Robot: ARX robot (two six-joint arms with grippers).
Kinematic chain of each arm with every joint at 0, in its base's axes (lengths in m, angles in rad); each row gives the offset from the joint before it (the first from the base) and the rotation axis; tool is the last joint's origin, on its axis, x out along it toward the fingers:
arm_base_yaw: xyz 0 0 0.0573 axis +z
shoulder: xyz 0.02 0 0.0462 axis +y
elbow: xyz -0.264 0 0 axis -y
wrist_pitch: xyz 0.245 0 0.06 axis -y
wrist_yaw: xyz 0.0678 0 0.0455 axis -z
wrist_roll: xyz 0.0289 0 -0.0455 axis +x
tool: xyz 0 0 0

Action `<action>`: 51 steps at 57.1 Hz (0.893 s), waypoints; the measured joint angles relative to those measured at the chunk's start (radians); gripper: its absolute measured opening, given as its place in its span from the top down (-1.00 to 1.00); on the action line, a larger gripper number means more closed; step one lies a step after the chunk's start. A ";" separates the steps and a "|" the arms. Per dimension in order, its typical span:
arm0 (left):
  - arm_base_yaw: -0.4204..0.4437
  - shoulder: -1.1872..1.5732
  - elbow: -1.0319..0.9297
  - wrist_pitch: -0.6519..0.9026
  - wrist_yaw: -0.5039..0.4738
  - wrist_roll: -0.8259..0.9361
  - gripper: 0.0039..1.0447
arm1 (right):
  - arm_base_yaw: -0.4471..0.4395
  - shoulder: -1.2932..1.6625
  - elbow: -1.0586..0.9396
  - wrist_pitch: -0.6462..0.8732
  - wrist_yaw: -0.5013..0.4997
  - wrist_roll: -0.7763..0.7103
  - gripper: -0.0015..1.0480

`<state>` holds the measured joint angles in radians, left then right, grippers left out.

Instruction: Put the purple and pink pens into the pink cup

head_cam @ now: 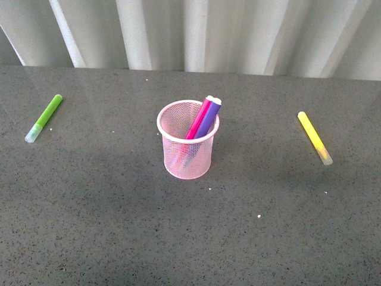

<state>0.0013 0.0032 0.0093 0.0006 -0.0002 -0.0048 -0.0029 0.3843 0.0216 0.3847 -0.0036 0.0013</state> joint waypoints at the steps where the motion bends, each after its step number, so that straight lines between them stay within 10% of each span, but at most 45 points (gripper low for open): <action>1: 0.000 0.000 0.000 0.000 0.000 0.000 -0.88 | 0.000 -0.010 0.000 -0.009 0.000 0.000 0.93; 51: 0.000 0.000 0.000 0.000 0.000 0.000 -0.88 | 0.000 -0.380 0.000 -0.383 0.003 0.000 0.93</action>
<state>0.0013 0.0036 0.0093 0.0006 -0.0002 -0.0048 -0.0029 0.0044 0.0216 0.0013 -0.0002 0.0017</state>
